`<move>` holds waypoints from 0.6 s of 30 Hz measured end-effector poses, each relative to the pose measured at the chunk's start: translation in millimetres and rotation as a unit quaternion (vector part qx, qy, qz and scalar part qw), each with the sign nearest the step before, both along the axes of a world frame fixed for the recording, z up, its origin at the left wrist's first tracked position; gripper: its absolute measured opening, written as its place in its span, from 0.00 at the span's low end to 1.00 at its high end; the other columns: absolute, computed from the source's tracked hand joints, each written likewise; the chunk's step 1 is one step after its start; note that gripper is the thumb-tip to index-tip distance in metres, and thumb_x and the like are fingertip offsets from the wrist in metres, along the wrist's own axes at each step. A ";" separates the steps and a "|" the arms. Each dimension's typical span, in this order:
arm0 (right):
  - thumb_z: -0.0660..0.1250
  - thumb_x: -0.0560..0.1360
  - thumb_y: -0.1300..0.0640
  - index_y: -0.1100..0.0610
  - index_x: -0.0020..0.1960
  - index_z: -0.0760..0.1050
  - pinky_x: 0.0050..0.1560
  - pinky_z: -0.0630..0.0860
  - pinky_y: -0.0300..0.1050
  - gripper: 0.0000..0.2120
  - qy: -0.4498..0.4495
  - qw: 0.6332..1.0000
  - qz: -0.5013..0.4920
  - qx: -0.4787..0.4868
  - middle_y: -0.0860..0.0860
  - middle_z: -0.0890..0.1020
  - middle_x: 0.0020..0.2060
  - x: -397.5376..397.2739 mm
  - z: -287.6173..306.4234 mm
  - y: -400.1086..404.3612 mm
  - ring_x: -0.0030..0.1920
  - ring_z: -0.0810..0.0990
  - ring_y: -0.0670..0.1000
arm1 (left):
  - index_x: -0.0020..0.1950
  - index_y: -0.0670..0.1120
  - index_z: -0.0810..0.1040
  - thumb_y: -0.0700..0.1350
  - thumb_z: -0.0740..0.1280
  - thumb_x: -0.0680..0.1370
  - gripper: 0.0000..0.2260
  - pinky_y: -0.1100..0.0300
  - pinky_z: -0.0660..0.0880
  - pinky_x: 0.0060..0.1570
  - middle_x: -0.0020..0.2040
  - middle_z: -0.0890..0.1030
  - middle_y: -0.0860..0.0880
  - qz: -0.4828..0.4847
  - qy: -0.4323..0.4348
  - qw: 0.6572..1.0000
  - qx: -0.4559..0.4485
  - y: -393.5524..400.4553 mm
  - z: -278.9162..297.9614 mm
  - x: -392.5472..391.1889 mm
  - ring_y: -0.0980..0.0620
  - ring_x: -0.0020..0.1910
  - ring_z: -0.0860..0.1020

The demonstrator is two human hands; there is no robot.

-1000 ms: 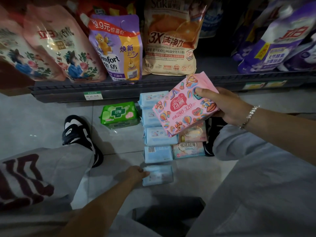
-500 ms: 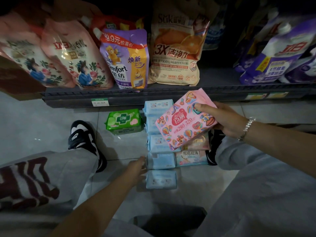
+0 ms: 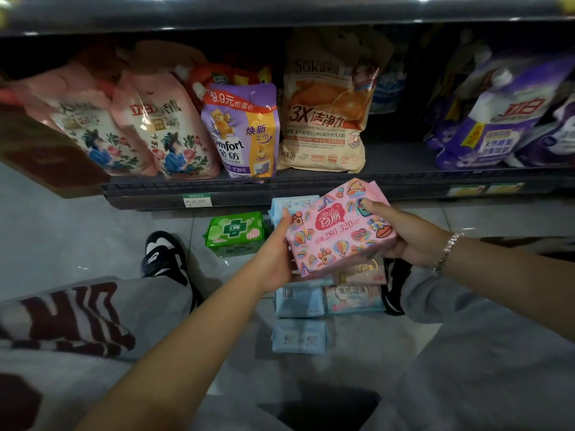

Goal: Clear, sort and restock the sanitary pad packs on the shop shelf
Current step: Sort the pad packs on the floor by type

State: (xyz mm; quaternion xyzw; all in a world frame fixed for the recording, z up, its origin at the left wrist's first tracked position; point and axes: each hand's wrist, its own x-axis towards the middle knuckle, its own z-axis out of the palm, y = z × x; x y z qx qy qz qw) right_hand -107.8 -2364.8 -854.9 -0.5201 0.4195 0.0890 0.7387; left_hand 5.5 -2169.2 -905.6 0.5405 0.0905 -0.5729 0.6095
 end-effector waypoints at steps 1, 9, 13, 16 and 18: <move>0.69 0.73 0.48 0.55 0.50 0.79 0.37 0.83 0.44 0.12 0.002 1.000 -0.001 0.018 0.54 0.86 0.43 2.2 1.6 0.8 0.39 0.86 0.50 | 0.64 0.52 0.76 0.69 0.57 0.72 0.30 0.44 0.74 0.61 0.59 0.82 0.47 -0.008 -0.006 1.000 -0.017 1.9 4.4 2.1 0.46 0.58 0.80; 0.70 0.66 0.46 0.54 0.50 0.80 0.50 0.81 0.48 0.17 -0.014 0.994 0.077 0.076 0.54 0.86 0.46 48.3 4.0 26.2 0.42 0.85 0.50 | 0.56 0.48 0.79 0.60 0.65 0.72 0.20 0.52 0.79 0.49 0.51 0.85 0.46 0.037 -0.063 0.997 -0.010 42.2 20.6 53.2 0.49 0.48 0.83; 0.71 0.64 0.44 0.54 0.52 0.79 0.63 0.72 0.56 0.20 0.002 0.985 0.167 0.042 0.53 0.85 0.48 85.2 3.2 38.7 0.47 0.83 0.52 | 0.56 0.49 0.80 0.69 0.58 0.67 0.30 0.45 0.77 0.51 0.53 0.84 0.45 -0.011 -0.061 0.998 0.012 77.2 24.4 87.1 0.45 0.50 0.83; 0.69 0.65 0.42 0.52 0.58 0.75 0.59 0.73 0.61 0.25 0.007 0.968 0.250 0.005 0.53 0.84 0.51 112.6 -2.3 55.5 0.49 0.83 0.55 | 0.58 0.49 0.79 0.72 0.53 0.66 0.35 0.39 0.76 0.51 0.57 0.82 0.42 -0.032 -0.025 0.999 0.015 104.1 21.4 103.4 0.41 0.54 0.81; 0.68 0.69 0.45 0.52 0.65 0.71 0.62 0.71 0.64 0.26 -0.008 0.959 0.282 -0.003 0.55 0.83 0.57 131.6 -8.7 69.9 0.57 0.81 0.60 | 0.61 0.48 0.78 0.72 0.50 0.68 0.37 0.36 0.74 0.54 0.59 0.81 0.41 -0.021 -0.010 1.000 0.016 119.4 16.8 112.0 0.39 0.55 0.80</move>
